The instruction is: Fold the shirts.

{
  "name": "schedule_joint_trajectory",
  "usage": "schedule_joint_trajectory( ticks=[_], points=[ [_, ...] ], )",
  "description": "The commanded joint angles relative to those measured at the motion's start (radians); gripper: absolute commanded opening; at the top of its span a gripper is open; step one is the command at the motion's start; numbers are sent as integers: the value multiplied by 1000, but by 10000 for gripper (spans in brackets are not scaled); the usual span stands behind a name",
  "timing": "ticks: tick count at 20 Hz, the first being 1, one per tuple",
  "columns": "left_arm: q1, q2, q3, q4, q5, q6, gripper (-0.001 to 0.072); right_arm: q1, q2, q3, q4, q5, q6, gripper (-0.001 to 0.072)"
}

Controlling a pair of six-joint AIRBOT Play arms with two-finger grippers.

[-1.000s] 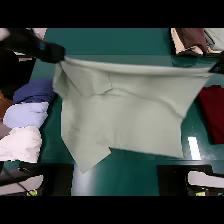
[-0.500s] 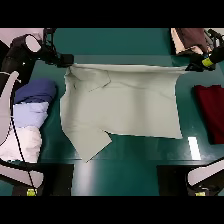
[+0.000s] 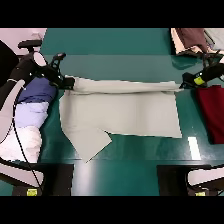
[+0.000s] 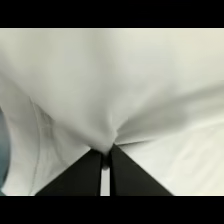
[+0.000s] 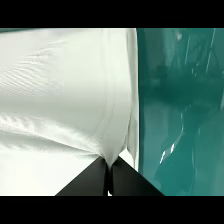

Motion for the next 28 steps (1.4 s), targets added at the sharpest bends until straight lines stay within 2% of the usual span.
schedule_joint_trajectory(
  ticks=[1,2,3,4,8,11,17,24,28],
  points=[
    [1,0,-85,-20,14,-5,236,1,37,-123,4,-36,-5,20],
    [1,0,-83,-22,12,-15,474,1,38,-125,4,-23,-6,76],
    [1,2,-77,-22,-2,-33,490,0,42,-125,12,-14,-6,315],
    [1,17,-76,-21,-18,-32,489,-3,50,-121,34,2,-6,470],
    [1,179,-105,92,-93,-62,490,-31,163,-156,82,72,-35,471],
    [1,377,-323,127,-98,-84,490,-43,327,-300,84,64,-35,470],
    [1,664,-809,-58,-66,-113,490,-43,509,-465,120,29,-36,469],
    [1,684,-959,-202,88,-98,490,-35,537,-486,187,12,-51,469],
    [1,684,-972,-246,91,-75,487,-14,537,-487,186,12,-51,469]
  ],
)
